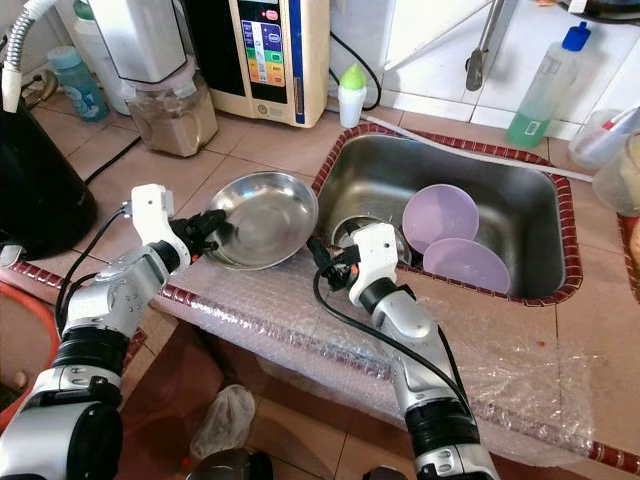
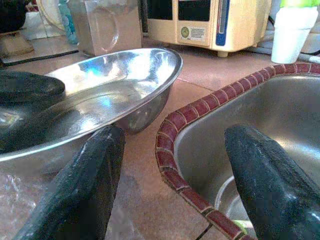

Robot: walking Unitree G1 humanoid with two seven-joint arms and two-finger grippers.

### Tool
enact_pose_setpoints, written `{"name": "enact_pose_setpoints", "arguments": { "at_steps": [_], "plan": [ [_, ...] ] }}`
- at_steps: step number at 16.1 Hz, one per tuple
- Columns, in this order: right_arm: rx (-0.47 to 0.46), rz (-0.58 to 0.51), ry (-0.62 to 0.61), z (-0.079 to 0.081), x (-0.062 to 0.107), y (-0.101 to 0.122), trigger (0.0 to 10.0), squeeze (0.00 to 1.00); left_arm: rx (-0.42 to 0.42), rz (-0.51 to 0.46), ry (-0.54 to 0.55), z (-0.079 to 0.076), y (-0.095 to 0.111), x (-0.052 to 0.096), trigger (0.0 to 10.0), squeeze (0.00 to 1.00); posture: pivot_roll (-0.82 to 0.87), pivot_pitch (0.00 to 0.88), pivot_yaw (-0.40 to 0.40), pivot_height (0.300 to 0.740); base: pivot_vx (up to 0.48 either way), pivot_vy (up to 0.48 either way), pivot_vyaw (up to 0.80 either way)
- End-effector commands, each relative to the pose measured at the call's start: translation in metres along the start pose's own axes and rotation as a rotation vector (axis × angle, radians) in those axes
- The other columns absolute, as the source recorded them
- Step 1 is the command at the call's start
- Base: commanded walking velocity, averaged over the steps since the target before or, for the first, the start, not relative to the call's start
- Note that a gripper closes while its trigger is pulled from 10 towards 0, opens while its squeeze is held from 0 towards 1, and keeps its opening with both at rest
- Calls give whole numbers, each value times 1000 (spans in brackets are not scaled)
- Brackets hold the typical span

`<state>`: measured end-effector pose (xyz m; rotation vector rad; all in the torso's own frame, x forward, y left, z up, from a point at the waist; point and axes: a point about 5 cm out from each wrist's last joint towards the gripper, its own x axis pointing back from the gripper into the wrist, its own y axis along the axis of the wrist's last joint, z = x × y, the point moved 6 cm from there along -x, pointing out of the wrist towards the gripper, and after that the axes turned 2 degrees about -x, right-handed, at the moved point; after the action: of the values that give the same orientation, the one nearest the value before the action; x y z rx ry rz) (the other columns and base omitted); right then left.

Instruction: Kitchen organization

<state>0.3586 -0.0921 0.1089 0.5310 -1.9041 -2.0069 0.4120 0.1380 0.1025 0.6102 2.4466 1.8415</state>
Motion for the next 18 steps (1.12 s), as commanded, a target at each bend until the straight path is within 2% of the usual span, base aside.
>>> {"name": "enact_pose_setpoints", "arguments": {
  "at_steps": [1, 2, 4, 5, 6, 7, 8, 10, 13, 18],
  "plan": [
    [-18, -54, -3, -4, -2, 17, 10000, 0, -47, -5, 27, 2, -4, 1, 0, 0, 39, 39, 45, 740, 0, 0, 0],
    [-36, -102, -30, -14, -2, 30, 10000, 0, -61, -55, 42, 0, 4, 1, 0, 0, 38, 38, 45, 740, 0, 0, 0],
    [-50, -147, -70, -24, -2, 42, 10000, 0, -77, -97, 77, 3, 11, 1, 0, 0, 37, 37, 45, 740, 0, 0, 0],
    [-63, -176, -117, -33, -2, 50, 10000, 0, -63, -147, 111, 5, 18, 1, 0, 0, 35, 34, 45, 740, 0, 0, 0],
    [-127, -212, -159, -40, -3, 57, 10000, 0, -62, -189, 125, 4, 24, 2, 0, 0, 35, 33, 44, 740, 0, 0, 0],
    [-158, -217, -158, -40, -4, 58, 10000, 0, -61, -200, 124, 3, 26, 2, 0, 0, 36, 32, 43, 740, 0, 0, 0],
    [-228, -204, -114, -34, -8, 56, 10000, 0, -60, -247, 75, -8, 31, 1, 0, 0, 36, 32, 43, 740, 0, 0, 0],
    [-287, -176, -76, -27, -12, 51, 10000, 0, -64, -285, 34, -18, 36, 2, 0, 0, 38, 26, 41, 740, 0, 0, 0],
    [-465, -160, -129, -32, -20, 44, 10000, 0, -37, -386, -48, -36, 51, 5, 0, 0, 42, 25, 38, 740, 0, 0, 0],
    [-543, -99, -122, -18, -35, 28, 10000, 0, 19, -439, -155, -57, 59, 9, 0, 0, 50, 26, 37, 740, 0, 0, 0]
  ]
}}
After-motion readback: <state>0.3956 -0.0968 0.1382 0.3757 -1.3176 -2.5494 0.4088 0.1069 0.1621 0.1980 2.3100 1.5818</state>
